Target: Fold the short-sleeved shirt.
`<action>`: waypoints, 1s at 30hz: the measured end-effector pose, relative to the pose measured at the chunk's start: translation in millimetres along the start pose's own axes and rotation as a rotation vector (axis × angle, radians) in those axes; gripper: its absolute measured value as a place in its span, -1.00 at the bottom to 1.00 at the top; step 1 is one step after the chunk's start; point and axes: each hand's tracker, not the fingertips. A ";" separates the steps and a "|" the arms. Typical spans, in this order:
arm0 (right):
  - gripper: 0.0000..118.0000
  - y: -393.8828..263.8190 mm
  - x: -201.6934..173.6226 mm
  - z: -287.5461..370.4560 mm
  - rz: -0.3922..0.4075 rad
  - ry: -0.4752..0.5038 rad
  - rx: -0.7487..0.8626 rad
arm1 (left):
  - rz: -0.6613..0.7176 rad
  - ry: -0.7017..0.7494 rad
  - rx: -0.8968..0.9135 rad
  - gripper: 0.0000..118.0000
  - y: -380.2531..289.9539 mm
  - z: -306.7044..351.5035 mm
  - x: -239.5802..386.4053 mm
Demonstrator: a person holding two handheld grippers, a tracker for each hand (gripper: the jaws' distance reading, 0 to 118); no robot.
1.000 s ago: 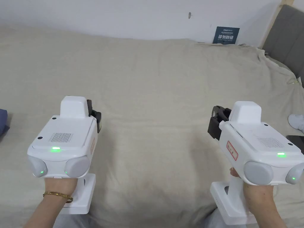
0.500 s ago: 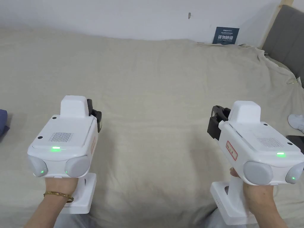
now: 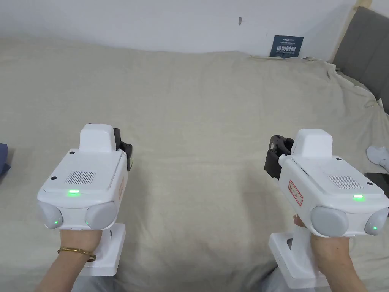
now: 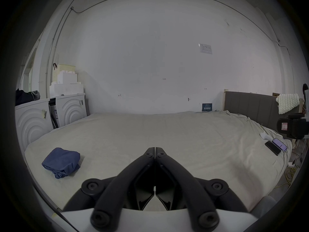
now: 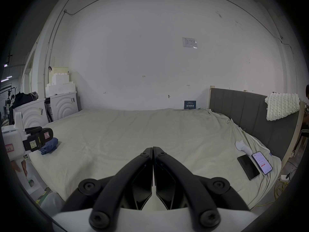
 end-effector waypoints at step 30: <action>0.95 32.8 -12.9 4.4 -0.321 -0.149 -0.607 | 0.093 -0.043 -0.160 1.00 -30.5 9.9 20.2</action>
